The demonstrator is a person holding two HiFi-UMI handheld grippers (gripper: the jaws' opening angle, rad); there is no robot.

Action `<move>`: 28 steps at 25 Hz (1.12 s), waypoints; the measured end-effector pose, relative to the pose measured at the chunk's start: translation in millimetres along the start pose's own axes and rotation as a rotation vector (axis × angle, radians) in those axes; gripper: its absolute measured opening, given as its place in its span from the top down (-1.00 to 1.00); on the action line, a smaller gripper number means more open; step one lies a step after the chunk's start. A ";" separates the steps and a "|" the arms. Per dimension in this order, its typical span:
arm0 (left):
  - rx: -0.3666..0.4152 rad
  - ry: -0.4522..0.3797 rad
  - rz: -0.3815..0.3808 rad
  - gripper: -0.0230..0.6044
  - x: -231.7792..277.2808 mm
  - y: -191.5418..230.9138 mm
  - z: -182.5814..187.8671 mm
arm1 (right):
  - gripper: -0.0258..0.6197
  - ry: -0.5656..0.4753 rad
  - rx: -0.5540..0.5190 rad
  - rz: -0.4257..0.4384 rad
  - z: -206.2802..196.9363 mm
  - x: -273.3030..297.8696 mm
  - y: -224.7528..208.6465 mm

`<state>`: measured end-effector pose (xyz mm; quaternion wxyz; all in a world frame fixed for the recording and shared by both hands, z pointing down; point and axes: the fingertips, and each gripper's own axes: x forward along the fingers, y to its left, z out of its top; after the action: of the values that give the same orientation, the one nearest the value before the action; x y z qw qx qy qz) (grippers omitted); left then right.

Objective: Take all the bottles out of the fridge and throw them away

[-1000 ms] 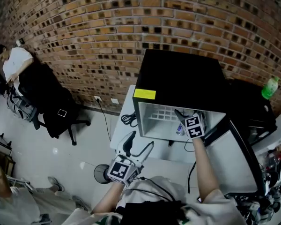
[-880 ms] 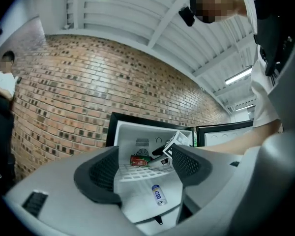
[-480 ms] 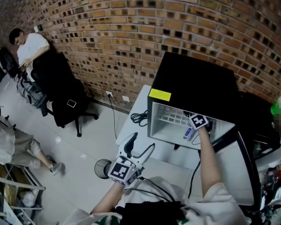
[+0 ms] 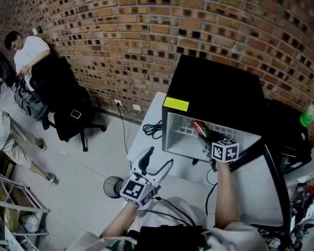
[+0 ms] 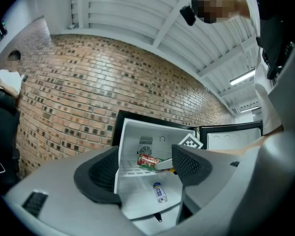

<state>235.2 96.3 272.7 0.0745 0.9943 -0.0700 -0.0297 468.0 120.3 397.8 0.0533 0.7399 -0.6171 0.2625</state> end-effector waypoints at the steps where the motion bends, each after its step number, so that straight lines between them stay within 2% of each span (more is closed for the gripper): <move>1: -0.002 0.001 -0.002 -0.12 0.2 0.9 -0.5 | 0.01 -0.043 0.059 0.030 0.2 -6.5 9.6; 4: 0.007 0.007 0.001 -0.12 -2.2 7.7 -5.3 | 0.01 -0.153 0.210 0.147 1.0 -26.3 44.4; 6: -0.013 0.000 0.029 -0.12 -5.6 15.1 -0.6 | 0.01 -0.192 0.264 0.223 -1.2 -36.9 70.1; 10: -0.011 -0.002 0.104 -0.12 -25.5 41.9 -3.5 | 0.01 -0.200 0.317 0.360 -15.4 -48.3 123.2; 13: -0.001 0.000 0.191 -0.12 -53.4 69.9 -13.8 | 0.01 -0.163 0.296 0.472 -32.6 -43.1 165.6; 17: -0.006 0.006 0.322 -0.12 -105.2 105.6 -25.2 | 0.01 -0.054 0.239 0.619 -65.6 -16.4 228.0; 21: -0.025 0.023 0.490 -0.12 -166.3 138.1 -40.9 | 0.01 0.130 0.212 0.774 -108.9 26.2 293.1; 24: -0.013 0.066 0.611 -0.12 -218.9 164.3 -66.9 | 0.01 0.277 0.145 0.841 -146.5 60.1 337.7; 28: -0.068 0.131 0.774 -0.12 -289.4 199.4 -108.5 | 0.01 0.450 0.067 0.883 -201.9 108.5 390.2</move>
<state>-70.2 -41.7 424.3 0.1175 0.8912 -0.4338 0.0617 46.5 14.7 524.4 0.0452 0.3343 -0.8360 0.4328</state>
